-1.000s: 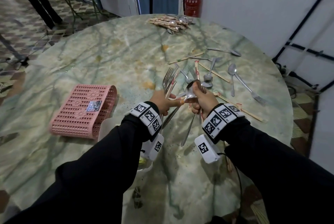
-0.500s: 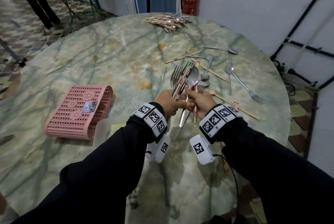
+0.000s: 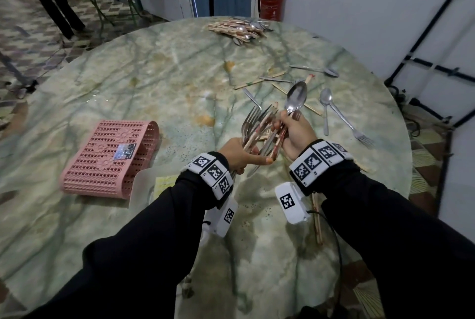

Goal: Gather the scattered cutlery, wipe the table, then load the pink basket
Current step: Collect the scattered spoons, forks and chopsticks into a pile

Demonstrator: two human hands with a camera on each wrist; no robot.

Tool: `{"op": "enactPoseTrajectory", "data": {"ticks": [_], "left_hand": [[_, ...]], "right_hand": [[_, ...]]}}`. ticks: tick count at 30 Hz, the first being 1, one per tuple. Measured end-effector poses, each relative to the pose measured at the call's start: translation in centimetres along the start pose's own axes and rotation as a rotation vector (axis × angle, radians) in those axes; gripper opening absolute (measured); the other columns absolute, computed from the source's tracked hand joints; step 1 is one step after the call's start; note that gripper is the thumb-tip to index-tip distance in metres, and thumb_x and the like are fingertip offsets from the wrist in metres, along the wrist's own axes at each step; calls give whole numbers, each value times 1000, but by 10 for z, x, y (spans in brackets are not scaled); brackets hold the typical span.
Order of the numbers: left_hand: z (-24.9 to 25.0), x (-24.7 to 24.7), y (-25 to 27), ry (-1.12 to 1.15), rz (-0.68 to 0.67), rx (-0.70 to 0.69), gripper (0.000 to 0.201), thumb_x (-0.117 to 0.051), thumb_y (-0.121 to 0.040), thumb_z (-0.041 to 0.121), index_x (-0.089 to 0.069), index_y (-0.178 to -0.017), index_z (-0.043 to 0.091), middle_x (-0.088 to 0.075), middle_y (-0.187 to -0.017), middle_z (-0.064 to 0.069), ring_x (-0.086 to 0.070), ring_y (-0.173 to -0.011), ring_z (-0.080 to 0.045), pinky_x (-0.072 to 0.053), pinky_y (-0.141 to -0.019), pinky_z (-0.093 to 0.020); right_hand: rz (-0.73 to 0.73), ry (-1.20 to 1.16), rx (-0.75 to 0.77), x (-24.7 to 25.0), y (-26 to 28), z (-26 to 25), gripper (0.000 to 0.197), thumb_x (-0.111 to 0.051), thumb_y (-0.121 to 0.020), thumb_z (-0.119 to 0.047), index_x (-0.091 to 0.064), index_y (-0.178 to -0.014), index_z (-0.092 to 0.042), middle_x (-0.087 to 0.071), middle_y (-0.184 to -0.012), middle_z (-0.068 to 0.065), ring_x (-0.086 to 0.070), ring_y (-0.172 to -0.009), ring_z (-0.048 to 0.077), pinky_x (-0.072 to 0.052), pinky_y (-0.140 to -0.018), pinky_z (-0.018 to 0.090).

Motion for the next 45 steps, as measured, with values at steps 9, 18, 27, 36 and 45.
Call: {"op": "enactPoseTrajectory", "data": {"ticks": [9,18,27,36,45], "left_hand": [[-5,27,-4,139,288,-85,30,-77,-73,5,-48,-67,11,-46,-52,2,-39,-35,-6,-34,-37,-19],[-5,24,-8,216,290,-102,34,-74,-74,-2,-43,-70,13,-41,-55,1,-37,-34,-3,-32,-37,-19],[-6,23,-10,196,285,-98,32,-73,-74,-2,-45,-70,13,-43,-57,0,-37,-33,-3,-32,-36,-18],[-7,26,-11,234,283,-77,32,-72,-75,-2,-44,-72,13,-42,-58,-2,-36,-34,-5,-31,-35,-18],[-7,23,-11,256,295,-97,32,-72,-75,-4,-44,-71,12,-43,-55,-1,-36,-31,-4,-31,-35,-17]], "right_hand": [[-82,472,358,-4,14,-6,10,-46,-98,-23,-49,-94,-32,-49,-69,-7,-47,-57,3,-40,-58,19],[-147,484,344,-8,22,-3,16,-49,-96,-14,-53,-86,-25,-48,-67,0,-48,-57,11,-46,-58,23],[-102,400,320,-8,19,7,15,-51,-95,-25,-59,-83,-21,-56,-56,-2,-47,-38,8,-40,-41,20],[36,381,80,4,-1,13,25,-53,-79,6,-56,-80,-19,-48,-67,0,-42,-38,1,-35,-45,20],[-200,482,164,-10,19,11,24,-44,-95,0,-53,-114,-11,-47,-58,3,-46,-39,10,-44,-47,25]]}}
Point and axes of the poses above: each hand's wrist, its own y-axis away from the middle knuckle, its own x-axis out of the back of the hand, z = x × y, the point moved 5 cm from there along -y, towards the middle knuckle
